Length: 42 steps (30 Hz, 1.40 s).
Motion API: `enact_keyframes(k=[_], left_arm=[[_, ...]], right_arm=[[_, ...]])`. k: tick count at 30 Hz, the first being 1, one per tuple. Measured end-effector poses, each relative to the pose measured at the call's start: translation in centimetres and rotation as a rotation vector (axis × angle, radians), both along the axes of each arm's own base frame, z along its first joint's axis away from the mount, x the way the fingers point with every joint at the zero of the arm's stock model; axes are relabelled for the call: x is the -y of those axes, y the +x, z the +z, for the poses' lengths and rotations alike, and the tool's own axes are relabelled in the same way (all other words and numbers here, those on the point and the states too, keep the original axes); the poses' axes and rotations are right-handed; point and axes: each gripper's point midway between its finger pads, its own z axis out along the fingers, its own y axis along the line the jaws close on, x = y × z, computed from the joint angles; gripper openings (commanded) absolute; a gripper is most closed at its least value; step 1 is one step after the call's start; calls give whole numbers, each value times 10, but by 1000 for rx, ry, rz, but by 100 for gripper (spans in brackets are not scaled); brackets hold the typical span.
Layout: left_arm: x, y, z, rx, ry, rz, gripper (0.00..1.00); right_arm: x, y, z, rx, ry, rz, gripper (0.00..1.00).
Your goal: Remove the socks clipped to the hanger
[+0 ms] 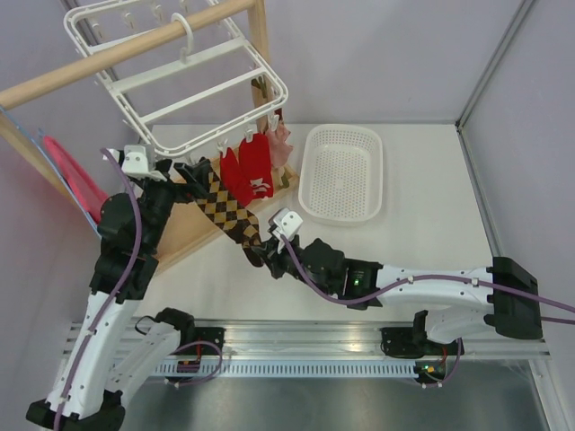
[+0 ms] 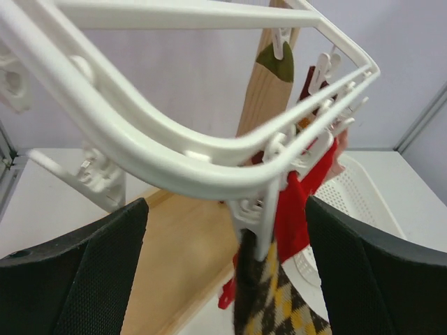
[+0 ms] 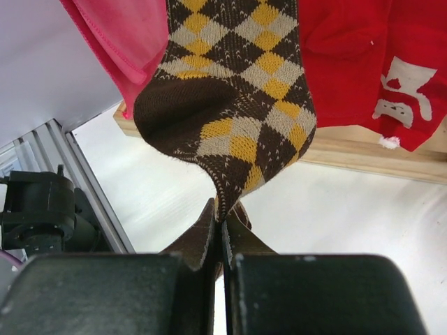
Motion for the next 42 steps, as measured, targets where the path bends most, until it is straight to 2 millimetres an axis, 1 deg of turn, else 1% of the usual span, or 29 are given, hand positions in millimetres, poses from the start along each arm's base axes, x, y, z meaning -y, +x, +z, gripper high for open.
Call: enact_keyframes(k=[3,6,9,13,16,18,19,21,22,24,26,27,30,31,35,38,39,41,42], left_arm=[[-13,7,3,13,-20,-8,97],[-16,10,5,32,-45,-45,99],[-2,7,5,36,-59,-138,100],[14,3,9,60,-65,-239,100],[21,1,9,69,-67,-280,99],[24,1,7,70,-66,-297,96],[25,2,7,68,-67,-303,92],[27,4,7,70,-67,-315,87],[27,5,8,73,-69,-316,83],[26,8,8,76,-74,-316,79],[25,10,5,73,-83,-313,72],[25,11,5,73,-87,-312,67],[25,13,5,75,-98,-313,58],[25,14,6,78,-102,-314,52],[26,12,10,89,-110,-323,42],[28,10,12,93,-114,-334,30],[29,9,12,94,-115,-337,21],[30,9,13,96,-119,-344,14],[30,8,14,98,-120,-345,7]], right_arm=[[1,-1,-4,-4,-8,5,1],[2,-2,-7,-7,-15,10,1],[3,-3,-6,-7,-14,13,1],[3,-3,-5,-6,-12,15,1],[2,-4,-5,-7,-11,21,1],[2,-5,-5,-7,-11,24,1],[2,-5,-5,-8,-12,26,1],[1,-6,-5,-9,-11,32,1],[1,-7,-5,-9,-11,37,1],[0,-7,-5,-10,-10,42,1],[0,-8,-5,-11,-10,48,1],[-1,-9,-5,-11,-10,50,1],[-1,-9,-5,-12,-10,55,1],[-1,-10,-5,-12,-10,55,1],[-1,-10,-5,-13,-9,58,1],[-1,-10,-5,-13,-9,59,1],[-2,-10,-5,-15,-8,59,1],[-2,-11,-5,-18,-6,61,1],[-2,-11,-5,-19,-5,62,1]])
